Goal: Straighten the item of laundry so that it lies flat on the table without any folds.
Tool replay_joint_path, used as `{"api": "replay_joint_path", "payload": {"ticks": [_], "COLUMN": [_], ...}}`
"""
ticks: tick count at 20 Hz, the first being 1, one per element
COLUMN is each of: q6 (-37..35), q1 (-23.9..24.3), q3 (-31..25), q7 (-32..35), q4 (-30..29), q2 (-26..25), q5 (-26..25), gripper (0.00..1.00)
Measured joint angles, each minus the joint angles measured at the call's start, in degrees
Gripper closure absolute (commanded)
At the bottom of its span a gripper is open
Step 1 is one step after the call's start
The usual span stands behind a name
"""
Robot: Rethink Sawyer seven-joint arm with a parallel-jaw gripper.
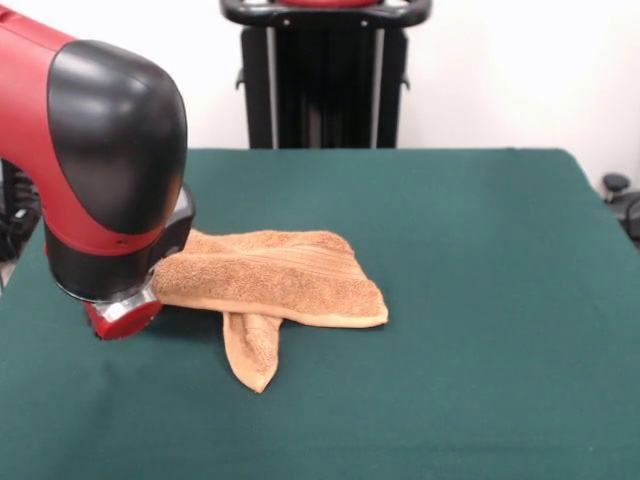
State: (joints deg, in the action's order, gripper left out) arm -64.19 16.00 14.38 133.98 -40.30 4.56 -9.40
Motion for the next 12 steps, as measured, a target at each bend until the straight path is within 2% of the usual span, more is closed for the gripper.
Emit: {"api": "replay_joint_path", "payload": {"ticks": [4, 12], "q6": [-1.7, -10.0], "q1": [-0.2, -2.8], "q3": [0.1, 1.7], "q7": [0.0, 0.0], "q4": [0.0, 0.0], "q2": [0.0, 0.4], "q5": [0.0, 0.0], "gripper": [1.0, 1.0]}}
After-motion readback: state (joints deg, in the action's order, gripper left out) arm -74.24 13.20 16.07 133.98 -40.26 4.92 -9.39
